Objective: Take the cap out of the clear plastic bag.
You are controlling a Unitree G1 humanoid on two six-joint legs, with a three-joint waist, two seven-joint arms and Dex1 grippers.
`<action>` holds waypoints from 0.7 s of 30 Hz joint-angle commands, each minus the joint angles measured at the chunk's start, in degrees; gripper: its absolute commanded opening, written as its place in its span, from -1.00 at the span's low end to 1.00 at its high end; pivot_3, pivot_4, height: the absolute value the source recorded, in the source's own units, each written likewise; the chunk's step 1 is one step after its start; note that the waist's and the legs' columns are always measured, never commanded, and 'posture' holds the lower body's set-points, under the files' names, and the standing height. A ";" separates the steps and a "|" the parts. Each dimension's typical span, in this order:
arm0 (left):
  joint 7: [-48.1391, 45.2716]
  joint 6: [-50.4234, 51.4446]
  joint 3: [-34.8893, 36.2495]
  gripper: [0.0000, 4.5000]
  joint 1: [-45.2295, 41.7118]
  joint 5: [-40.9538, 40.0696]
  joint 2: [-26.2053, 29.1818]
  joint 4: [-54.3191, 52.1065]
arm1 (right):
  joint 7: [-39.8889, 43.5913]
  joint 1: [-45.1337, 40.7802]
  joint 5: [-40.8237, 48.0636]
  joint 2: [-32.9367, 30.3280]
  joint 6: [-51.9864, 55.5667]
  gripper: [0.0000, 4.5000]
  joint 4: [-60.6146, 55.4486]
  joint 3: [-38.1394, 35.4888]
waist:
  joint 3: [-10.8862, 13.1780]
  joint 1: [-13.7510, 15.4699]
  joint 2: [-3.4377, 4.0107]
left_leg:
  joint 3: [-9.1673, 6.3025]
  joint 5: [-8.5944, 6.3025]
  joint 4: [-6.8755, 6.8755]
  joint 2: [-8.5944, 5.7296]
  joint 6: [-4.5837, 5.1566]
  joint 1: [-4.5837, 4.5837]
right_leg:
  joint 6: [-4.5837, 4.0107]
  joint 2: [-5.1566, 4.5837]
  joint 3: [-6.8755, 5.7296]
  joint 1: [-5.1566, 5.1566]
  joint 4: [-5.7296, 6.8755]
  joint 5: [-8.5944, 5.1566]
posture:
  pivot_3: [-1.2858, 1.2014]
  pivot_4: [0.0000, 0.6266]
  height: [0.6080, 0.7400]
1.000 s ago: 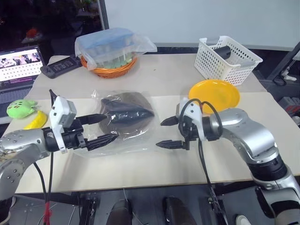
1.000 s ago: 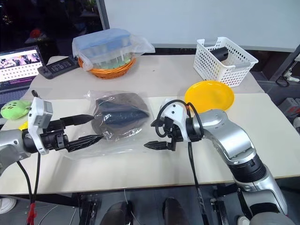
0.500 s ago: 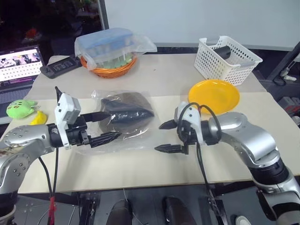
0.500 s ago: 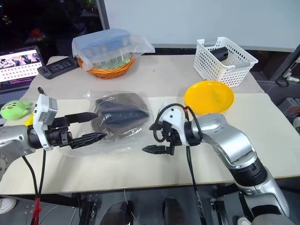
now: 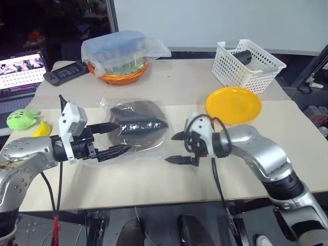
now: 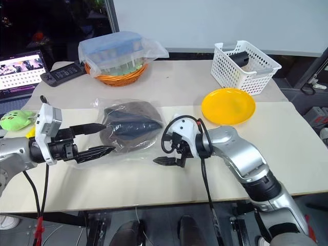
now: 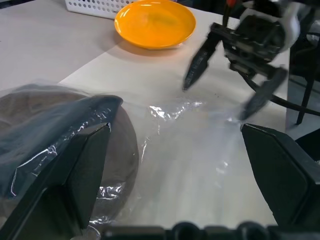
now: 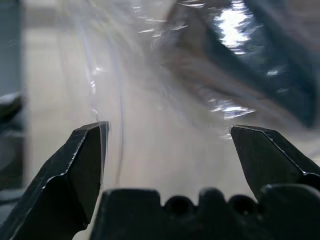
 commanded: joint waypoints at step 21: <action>0.77 -0.92 -1.03 1.00 -0.73 3.12 -0.16 -0.46 | 7.65 -3.15 -0.80 1.94 -9.46 -0.99 -2.94 -0.32 | 0.00 0.16 0.00 | -0.04 0.00 -0.01 0.04 0.00 -0.03 | 0.21 0.06 0.01 0.00 -0.02 0.13 | 0.03 -0.52 1.00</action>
